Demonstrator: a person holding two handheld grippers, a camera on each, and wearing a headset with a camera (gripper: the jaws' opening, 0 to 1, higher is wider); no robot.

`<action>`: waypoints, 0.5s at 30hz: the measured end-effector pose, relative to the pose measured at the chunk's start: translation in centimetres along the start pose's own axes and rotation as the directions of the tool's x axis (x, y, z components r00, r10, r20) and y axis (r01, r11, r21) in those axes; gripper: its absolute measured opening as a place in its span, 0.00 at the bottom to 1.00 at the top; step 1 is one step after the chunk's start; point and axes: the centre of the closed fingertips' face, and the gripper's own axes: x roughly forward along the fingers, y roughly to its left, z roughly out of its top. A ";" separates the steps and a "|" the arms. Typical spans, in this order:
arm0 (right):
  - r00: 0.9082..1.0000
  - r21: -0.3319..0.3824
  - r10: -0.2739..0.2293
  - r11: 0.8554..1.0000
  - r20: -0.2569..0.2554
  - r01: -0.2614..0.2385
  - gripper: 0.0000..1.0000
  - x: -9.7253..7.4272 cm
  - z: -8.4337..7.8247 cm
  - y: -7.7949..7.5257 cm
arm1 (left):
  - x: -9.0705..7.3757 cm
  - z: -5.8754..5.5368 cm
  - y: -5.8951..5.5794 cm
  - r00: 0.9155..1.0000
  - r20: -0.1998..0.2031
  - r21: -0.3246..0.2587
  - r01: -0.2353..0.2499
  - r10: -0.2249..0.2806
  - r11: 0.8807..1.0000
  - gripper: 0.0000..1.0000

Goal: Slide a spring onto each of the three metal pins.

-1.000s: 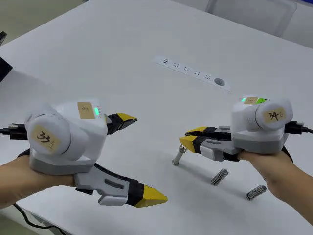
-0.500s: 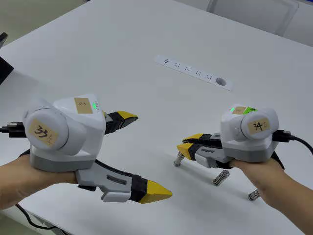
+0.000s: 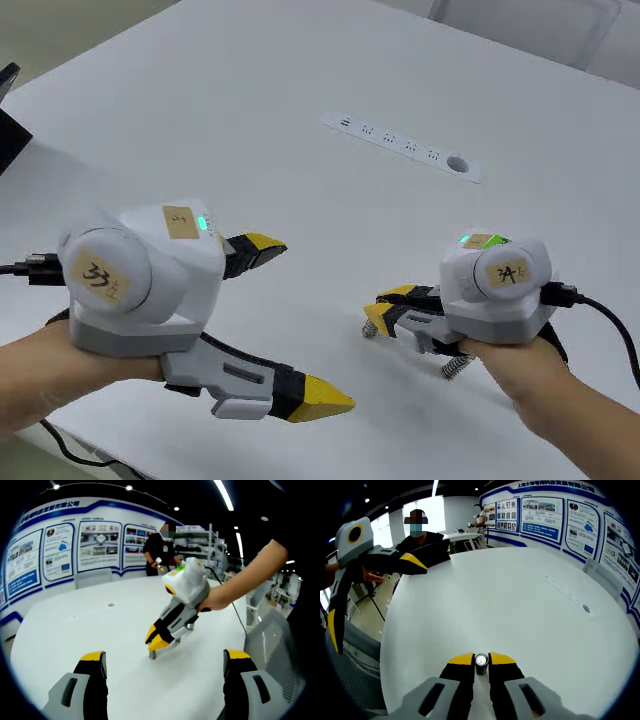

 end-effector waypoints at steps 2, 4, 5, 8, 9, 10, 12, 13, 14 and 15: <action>1.000 -0.010 -0.002 1.000 -0.009 0.002 0.12 0.2 -0.3 0.1 | 0.0 0.0 0.0 1.000 -0.003 0.000 0.001 -0.001 1.000 0.99; 1.000 -0.005 -0.002 1.000 -0.013 0.002 0.12 0.2 -0.4 0.1 | 0.1 0.0 -0.1 1.000 -0.002 -0.002 0.004 -0.004 1.000 0.99; 1.000 -0.002 -0.006 1.000 -0.006 0.006 0.12 0.2 -0.3 0.0 | 0.1 0.0 -0.2 1.000 -0.003 -0.001 0.005 -0.005 1.000 0.99; 1.000 0.020 -0.005 1.000 -0.005 0.005 0.12 0.2 -0.2 -0.1 | 0.1 -0.1 -0.2 1.000 -0.008 -0.002 0.008 -0.008 1.000 0.99; 1.000 0.025 -0.004 1.000 -0.004 0.004 0.12 0.2 -0.2 -0.1 | 0.2 -0.1 -0.2 1.000 -0.010 -0.002 0.009 -0.009 1.000 0.99; 1.000 0.029 -0.003 1.000 -0.005 0.003 0.12 0.2 -0.2 -0.1 | 0.2 -0.1 -0.3 1.000 -0.012 -0.001 0.011 -0.011 1.000 0.99; 1.000 0.036 -0.002 0.999 -0.007 0.002 0.12 0.1 -0.3 -0.1 | 0.3 -0.1 -0.4 1.000 -0.015 0.002 0.016 -0.016 1.000 0.99; 1.000 0.036 -0.003 0.999 -0.007 0.003 0.12 0.1 -0.3 -0.1 | 0.3 -0.1 -0.5 1.000 -0.016 0.003 0.016 -0.016 1.000 0.99; 1.000 0.036 -0.003 0.999 -0.007 0.003 0.12 0.0 -0.4 -0.1 | 0.3 -0.1 -0.5 1.000 -0.018 0.004 0.018 -0.017 1.000 0.99; 1.000 0.039 -0.001 0.999 -0.005 0.001 0.12 -0.1 -0.4 -0.1 | 0.3 -0.2 -0.6 1.000 -0.021 0.004 0.019 -0.019 1.000 0.99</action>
